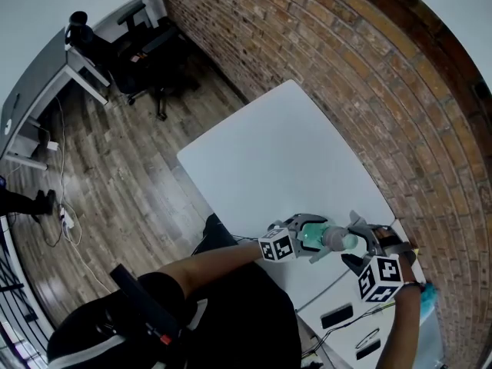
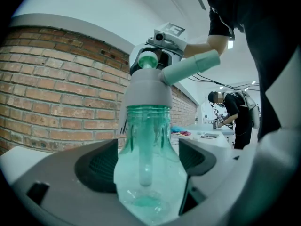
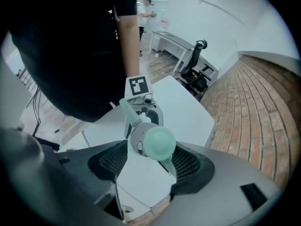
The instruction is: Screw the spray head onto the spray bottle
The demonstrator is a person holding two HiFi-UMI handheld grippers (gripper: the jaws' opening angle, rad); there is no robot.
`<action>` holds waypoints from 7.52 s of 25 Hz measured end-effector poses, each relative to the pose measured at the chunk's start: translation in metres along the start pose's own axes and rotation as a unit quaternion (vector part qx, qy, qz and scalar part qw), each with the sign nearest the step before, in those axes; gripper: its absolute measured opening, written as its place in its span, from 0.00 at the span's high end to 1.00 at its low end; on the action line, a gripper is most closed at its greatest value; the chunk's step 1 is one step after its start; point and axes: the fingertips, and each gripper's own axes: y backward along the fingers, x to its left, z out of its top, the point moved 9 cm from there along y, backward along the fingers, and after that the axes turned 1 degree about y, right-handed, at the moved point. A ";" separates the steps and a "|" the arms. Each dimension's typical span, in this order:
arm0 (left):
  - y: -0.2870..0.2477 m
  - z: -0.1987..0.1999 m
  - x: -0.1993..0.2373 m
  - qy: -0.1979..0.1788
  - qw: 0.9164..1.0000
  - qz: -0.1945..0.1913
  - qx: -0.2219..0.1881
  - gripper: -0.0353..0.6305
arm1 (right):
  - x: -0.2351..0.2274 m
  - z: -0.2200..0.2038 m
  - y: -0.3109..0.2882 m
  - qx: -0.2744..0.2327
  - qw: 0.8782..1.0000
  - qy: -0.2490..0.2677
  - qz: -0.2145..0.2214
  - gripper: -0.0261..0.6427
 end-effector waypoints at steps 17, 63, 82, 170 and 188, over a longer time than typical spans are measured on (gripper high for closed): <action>-0.002 0.000 -0.003 0.000 1.000 0.008 -0.003 0.35 | 0.022 -0.012 -0.001 -0.121 0.786 -0.593 -0.124 0.55; -0.005 0.000 -0.004 0.002 1.000 0.007 -0.006 0.35 | -0.004 -0.013 -0.028 -0.077 0.943 -0.323 0.019 0.55; -0.003 -0.001 -0.005 0.003 1.000 0.001 -0.010 0.35 | 0.000 -0.001 -0.039 -0.004 0.999 -0.009 0.053 0.53; 0.002 -0.041 0.002 -0.031 0.999 -0.039 -0.001 0.18 | 0.004 0.016 -0.034 0.054 0.982 -0.182 -0.013 0.55; 0.001 -0.045 0.002 -0.029 0.999 -0.040 -0.002 0.18 | -0.008 -0.005 -0.032 -0.017 0.967 -0.250 0.037 0.54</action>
